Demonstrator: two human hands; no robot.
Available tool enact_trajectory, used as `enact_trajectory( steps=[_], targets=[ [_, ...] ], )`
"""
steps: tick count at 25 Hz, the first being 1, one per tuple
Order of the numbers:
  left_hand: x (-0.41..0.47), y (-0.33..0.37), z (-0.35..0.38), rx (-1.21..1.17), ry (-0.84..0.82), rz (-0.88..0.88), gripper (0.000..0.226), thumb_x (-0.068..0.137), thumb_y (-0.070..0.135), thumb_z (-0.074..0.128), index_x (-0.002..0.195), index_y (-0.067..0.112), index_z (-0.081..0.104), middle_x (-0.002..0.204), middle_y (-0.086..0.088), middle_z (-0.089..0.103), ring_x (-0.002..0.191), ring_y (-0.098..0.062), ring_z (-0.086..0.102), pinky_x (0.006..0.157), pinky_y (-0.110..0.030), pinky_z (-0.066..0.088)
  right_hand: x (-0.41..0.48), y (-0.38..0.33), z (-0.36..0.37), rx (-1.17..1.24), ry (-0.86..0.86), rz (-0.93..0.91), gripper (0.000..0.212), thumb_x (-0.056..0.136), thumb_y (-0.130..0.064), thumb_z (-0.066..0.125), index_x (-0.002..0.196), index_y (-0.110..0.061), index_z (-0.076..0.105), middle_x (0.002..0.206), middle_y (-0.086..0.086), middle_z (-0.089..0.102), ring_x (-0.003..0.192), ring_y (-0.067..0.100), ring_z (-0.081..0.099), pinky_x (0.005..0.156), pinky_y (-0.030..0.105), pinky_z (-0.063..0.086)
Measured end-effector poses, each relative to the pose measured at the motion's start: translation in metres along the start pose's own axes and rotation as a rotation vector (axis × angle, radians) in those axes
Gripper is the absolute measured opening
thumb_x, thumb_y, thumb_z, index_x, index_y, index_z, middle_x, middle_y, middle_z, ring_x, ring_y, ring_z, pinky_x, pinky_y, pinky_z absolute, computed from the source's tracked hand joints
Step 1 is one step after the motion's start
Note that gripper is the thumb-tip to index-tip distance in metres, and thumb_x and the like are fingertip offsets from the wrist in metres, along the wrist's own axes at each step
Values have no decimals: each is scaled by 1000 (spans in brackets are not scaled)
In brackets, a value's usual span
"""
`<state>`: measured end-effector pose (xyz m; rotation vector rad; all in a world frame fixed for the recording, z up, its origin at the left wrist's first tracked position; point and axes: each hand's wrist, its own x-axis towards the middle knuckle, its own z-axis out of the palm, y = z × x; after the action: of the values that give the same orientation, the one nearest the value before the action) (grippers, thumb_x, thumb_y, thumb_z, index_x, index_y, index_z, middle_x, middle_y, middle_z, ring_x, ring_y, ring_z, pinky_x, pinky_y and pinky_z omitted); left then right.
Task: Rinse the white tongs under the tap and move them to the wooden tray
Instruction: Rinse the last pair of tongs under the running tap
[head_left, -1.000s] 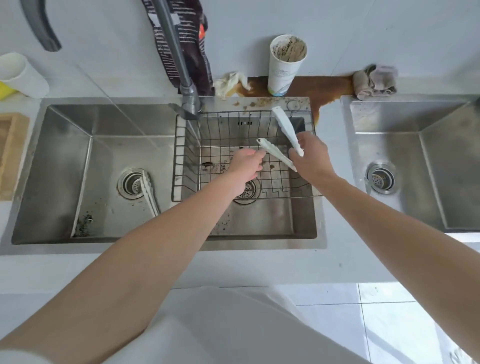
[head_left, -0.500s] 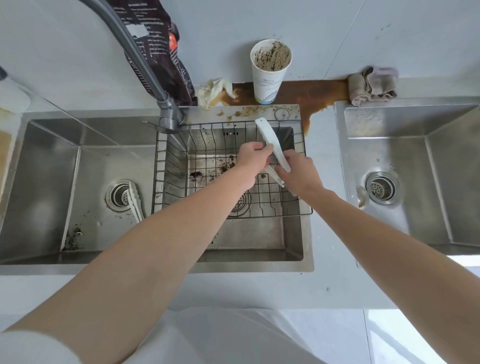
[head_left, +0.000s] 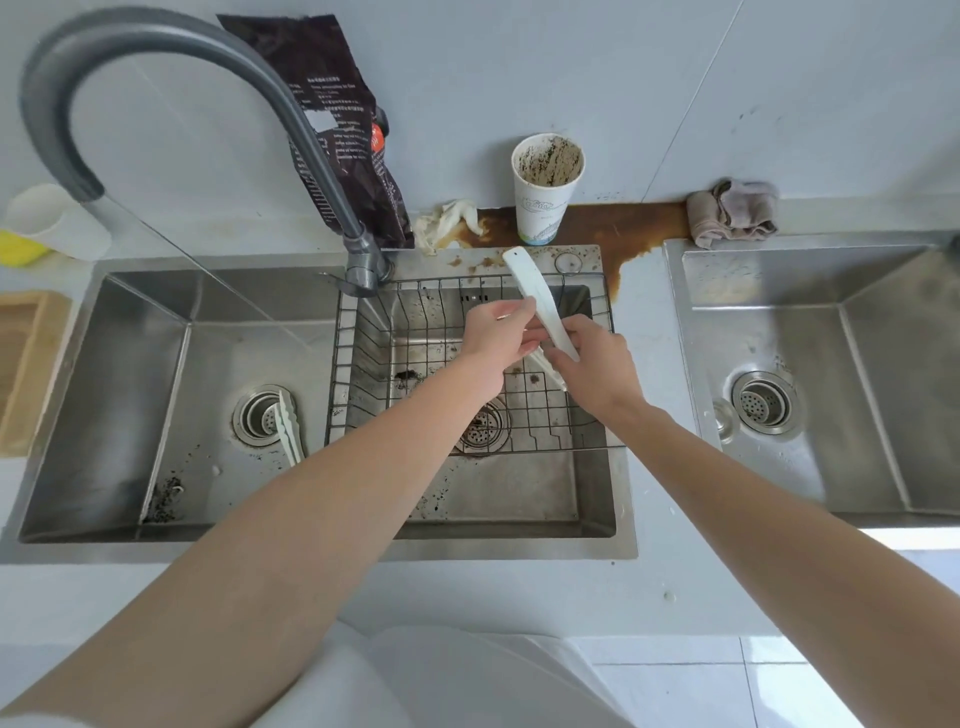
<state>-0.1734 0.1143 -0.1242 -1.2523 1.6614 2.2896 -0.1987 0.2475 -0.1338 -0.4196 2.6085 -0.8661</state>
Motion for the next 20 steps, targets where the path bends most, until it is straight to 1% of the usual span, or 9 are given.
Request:
enact_trajectory(
  steps=[4,8,9,12,14,16,17,19,20],
  targets=[
    [-23,17,-27,-80,-16,40,28,98,35,55,108,11,66,94,-9,76,84,-22,75,75,-30,60,-19,-30,-2,67,46,-53,28,93,-26,64,119,-17,62,98,1,72,87,22,67,76,41,58],
    [-41,26,-74,-94,143,130,26,97,27,57,118,13,59,104,-9,71,79,-15,71,68,-25,60,-41,-72,4,146,86,-102,26,93,-26,62,118,-18,63,101,-2,72,85,17,70,72,35,59],
    [-45,27,-88,-63,198,174,24,96,25,59,117,13,59,105,-8,70,80,-14,69,70,-26,59,-46,-83,7,167,94,-115,26,94,-27,62,118,-18,63,101,-2,72,86,17,70,72,35,59],
    [-58,34,-138,122,366,356,27,92,21,63,116,15,54,104,2,63,93,-13,63,82,-26,52,-64,-122,18,248,114,-158,29,94,-26,63,122,-17,62,106,-1,73,94,15,69,83,33,56],
    [-64,44,-171,189,424,369,36,90,22,66,122,14,48,116,-2,56,105,-18,57,87,-27,44,-75,-151,29,289,142,-181,32,95,-26,62,124,-16,61,106,-1,73,94,13,69,81,29,55],
    [-67,55,-202,199,396,278,55,89,28,68,135,11,41,135,-8,49,117,-23,50,89,-28,38,-86,-181,42,318,155,-204,29,95,-26,62,122,-16,61,102,-1,74,89,13,70,76,29,56],
    [-69,60,-218,205,352,229,64,89,32,68,140,10,36,140,-9,45,118,-23,49,91,-28,37,-92,-196,50,340,153,-215,28,95,-25,62,121,-16,61,101,-1,74,88,14,70,76,32,58],
    [-72,69,-245,176,255,158,71,89,35,68,143,8,32,135,-11,50,113,-22,54,97,-32,45,-102,-225,68,401,139,-212,27,95,-24,62,120,-16,61,100,-2,73,89,15,71,76,36,60],
    [-73,72,-257,128,206,153,65,90,32,68,141,6,36,122,-12,58,103,-21,61,90,-32,53,-107,-238,76,424,135,-211,26,95,-24,62,120,-17,60,100,-3,73,89,15,71,76,37,61]
  ],
)
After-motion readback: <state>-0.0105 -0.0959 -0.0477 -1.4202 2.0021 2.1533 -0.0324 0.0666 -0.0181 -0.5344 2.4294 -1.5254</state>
